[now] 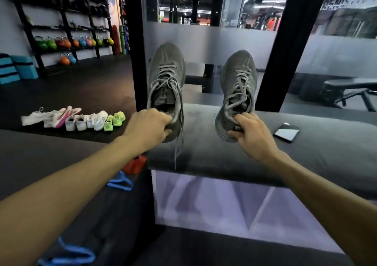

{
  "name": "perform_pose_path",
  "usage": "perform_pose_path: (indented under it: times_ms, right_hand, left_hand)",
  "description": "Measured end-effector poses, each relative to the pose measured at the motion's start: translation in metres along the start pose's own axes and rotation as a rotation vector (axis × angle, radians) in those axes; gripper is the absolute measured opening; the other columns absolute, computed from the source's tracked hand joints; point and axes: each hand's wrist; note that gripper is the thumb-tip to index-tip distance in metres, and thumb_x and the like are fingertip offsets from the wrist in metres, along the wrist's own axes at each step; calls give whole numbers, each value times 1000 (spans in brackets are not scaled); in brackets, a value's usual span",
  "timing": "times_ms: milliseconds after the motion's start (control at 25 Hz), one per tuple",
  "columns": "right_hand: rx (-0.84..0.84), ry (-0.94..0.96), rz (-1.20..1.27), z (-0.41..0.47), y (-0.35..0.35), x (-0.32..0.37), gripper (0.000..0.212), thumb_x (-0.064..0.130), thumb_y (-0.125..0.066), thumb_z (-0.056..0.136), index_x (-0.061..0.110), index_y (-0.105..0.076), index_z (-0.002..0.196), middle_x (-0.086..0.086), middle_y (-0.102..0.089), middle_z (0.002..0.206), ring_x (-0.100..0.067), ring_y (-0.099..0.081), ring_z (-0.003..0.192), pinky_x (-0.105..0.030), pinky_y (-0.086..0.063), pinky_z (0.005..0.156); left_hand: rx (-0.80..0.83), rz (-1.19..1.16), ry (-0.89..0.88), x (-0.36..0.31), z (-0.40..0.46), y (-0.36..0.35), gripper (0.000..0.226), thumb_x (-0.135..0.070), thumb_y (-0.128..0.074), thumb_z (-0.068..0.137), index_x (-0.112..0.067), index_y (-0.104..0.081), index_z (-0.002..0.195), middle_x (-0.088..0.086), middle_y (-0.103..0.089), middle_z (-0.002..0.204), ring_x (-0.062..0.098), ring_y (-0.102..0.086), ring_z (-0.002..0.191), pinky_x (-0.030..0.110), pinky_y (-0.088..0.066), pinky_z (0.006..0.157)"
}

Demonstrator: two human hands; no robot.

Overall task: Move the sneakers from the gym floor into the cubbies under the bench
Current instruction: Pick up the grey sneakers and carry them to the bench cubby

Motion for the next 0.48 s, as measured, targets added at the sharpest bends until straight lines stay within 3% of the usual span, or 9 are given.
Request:
perform_pose_path:
  times_ms: [320, 480]
  right_hand:
    - [60, -20, 1, -150, -44, 25, 20, 8, -71, 75, 10, -51, 80, -5, -55, 85, -27, -47, 86, -36, -43, 65]
    - [154, -70, 27, -225, -56, 34, 20, 8, -68, 76, 11, -48, 77, -5, -53, 84, -29, -47, 85, -45, -48, 61]
  left_hand:
    - [91, -14, -26, -24, -122, -69, 22, -38, -59, 86, -18, -61, 92, 11, -63, 97, 36, -58, 92, 36, -39, 65]
    - [154, -30, -20, -46, -187, -94, 20, -36, -58, 86, -18, -60, 91, 11, -64, 96, 35, -59, 91, 37, -43, 68]
Point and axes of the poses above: each hand's wrist, its own z-axis towards the middle knuckle, its own y-axis out of the back of the hand, x = y × z
